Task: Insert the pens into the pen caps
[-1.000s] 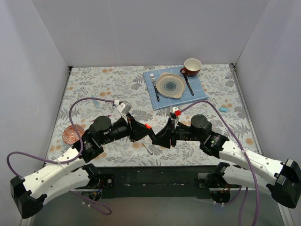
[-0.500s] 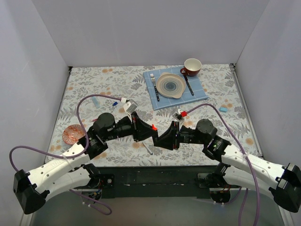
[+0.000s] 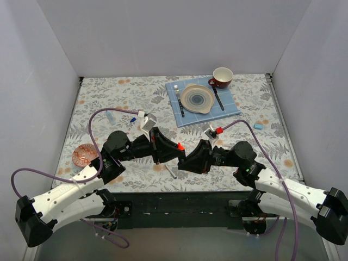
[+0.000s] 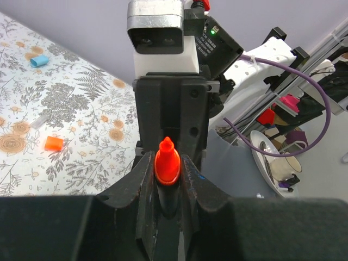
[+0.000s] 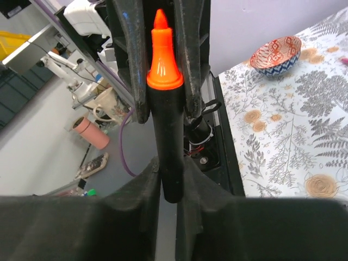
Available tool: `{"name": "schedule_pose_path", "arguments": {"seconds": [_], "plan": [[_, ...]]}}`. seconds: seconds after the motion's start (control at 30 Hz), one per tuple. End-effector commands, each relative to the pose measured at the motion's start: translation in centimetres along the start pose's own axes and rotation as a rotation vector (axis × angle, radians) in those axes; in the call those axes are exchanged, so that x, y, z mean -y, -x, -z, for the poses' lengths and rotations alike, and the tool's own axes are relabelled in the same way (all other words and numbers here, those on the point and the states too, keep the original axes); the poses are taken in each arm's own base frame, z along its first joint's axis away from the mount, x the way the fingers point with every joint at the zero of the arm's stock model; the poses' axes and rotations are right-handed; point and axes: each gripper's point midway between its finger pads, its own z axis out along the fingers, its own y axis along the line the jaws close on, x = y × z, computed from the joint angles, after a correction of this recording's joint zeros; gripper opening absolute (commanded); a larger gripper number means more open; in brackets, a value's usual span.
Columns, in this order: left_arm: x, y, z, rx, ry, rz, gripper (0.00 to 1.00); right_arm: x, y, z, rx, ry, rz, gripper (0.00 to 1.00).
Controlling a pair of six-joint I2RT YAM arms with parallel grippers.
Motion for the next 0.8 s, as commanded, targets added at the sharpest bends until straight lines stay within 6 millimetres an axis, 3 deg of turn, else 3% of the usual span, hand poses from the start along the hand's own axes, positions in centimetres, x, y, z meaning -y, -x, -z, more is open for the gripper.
{"name": "schedule_pose_path", "arguments": {"seconds": [0.0, 0.03, 0.13, 0.23, 0.27, 0.33, 0.57, 0.77], "plan": [[1.5, 1.2, -0.1, 0.023, -0.061, -0.041, 0.0, -2.3, 1.6, 0.0, 0.059, 0.098, 0.046, 0.06], [1.6, 1.2, -0.2, 0.018, -0.065, -0.039, 0.0, -2.5, 1.5, 0.0, 0.058, 0.107, 0.049, 0.01], [1.3, 1.1, -0.6, 0.005, -0.063, -0.026, 0.04, -2.8, 1.7, 0.2, 0.074, 0.123, 0.06, 0.01], [1.2, 1.2, -0.8, 0.022, -0.063, -0.019, 0.31, -2.8, 2.9, 0.3, 0.139, 0.1, 0.08, 0.01], [1.2, 1.3, -0.8, 0.029, -0.066, -0.01, 0.47, -2.5, 3.3, 0.4, 0.164, 0.083, 0.081, 0.01], [0.9, 1.0, -0.9, 0.042, -0.064, -0.001, 0.55, -2.5, 3.9, 0.3, 0.191, 0.079, 0.093, 0.01], [0.0, 0.4, -1.2, 0.086, -0.071, 0.054, 0.52, -2.1, 5.0, -0.4, 0.233, 0.079, 0.104, 0.01], [-0.7, 1.1, -1.7, 0.127, -0.046, 0.061, 0.39, -1.5, 5.3, -0.6, 0.255, 0.057, 0.115, 0.01]]}}
